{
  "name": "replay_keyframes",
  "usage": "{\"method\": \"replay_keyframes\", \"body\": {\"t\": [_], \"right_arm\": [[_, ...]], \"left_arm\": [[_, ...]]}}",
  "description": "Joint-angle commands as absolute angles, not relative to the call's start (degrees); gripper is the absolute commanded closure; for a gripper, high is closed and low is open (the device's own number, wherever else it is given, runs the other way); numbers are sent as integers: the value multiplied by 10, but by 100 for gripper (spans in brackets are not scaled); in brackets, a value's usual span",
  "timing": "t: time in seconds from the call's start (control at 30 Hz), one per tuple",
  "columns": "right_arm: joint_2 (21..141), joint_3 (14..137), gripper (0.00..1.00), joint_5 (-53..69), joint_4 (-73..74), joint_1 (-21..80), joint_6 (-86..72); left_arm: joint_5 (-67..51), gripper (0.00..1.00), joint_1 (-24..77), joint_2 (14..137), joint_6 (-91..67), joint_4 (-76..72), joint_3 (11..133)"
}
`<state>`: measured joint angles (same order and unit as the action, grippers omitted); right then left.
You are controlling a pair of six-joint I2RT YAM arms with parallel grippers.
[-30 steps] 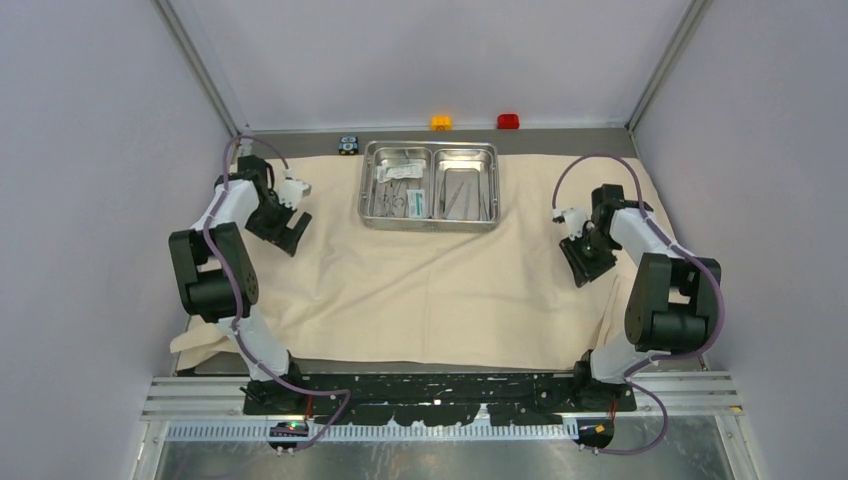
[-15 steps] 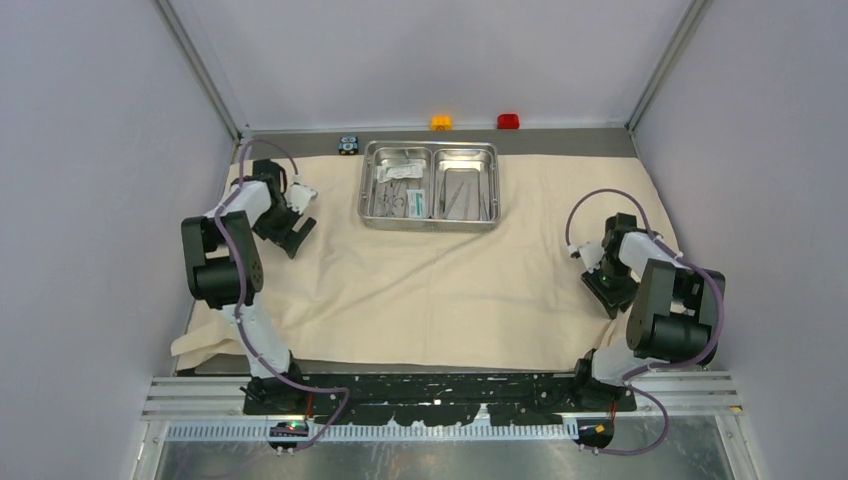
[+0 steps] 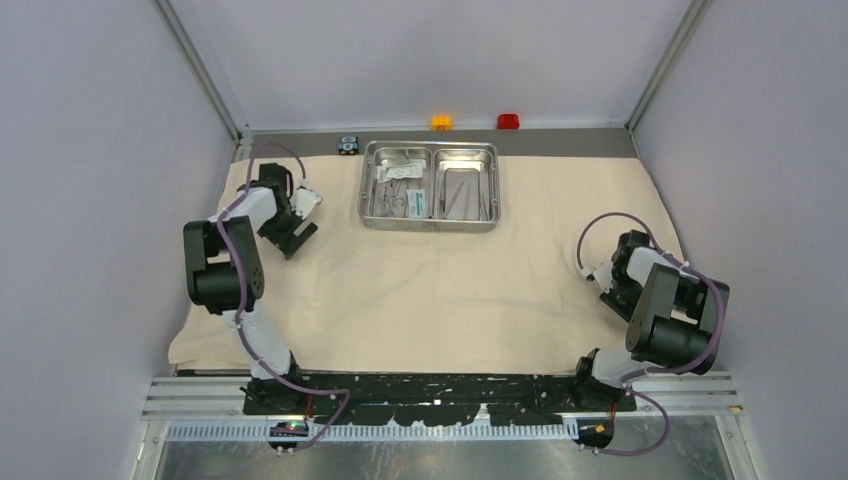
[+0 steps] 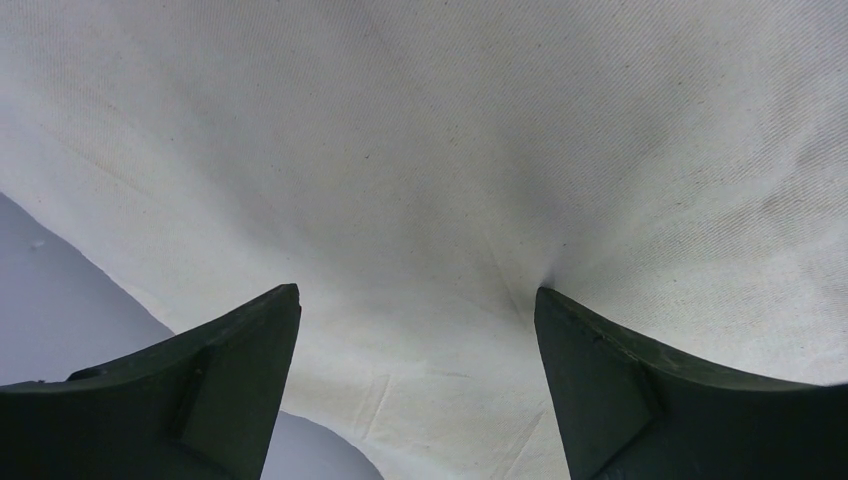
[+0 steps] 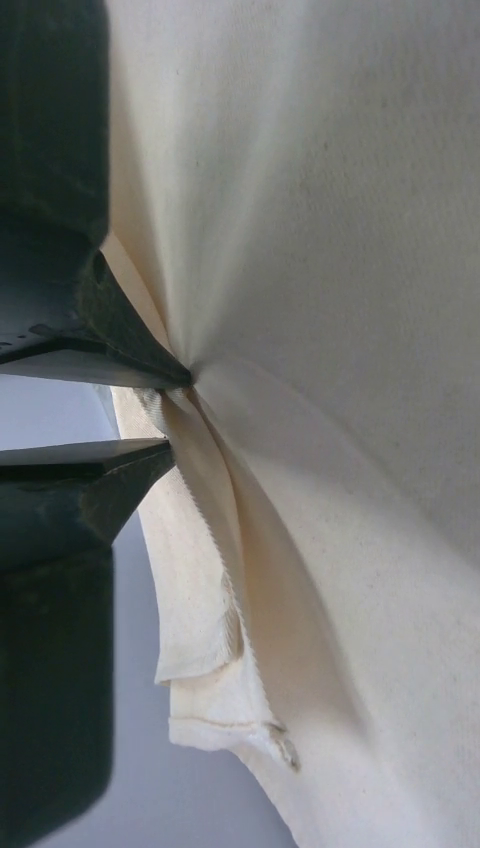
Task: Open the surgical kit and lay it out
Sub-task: Smooth out the surgical kit at the center of the board.
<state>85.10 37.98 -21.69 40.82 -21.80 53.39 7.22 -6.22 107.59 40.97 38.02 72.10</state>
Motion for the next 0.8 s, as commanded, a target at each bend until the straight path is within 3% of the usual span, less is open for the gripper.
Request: {"method": "replay_keyframes", "body": {"t": [0.0, 0.47, 0.77], "right_arm": [[881, 341, 70, -204, 324, -240, 565], [909, 337, 74, -221, 275, -293, 609], [823, 348, 69, -170, 343, -294, 596]], "left_arm": [[115, 10, -72, 1091, 441, 367, 670], [151, 11, -73, 1044, 476, 365, 609], [119, 9, -72, 965, 484, 411, 626]]}}
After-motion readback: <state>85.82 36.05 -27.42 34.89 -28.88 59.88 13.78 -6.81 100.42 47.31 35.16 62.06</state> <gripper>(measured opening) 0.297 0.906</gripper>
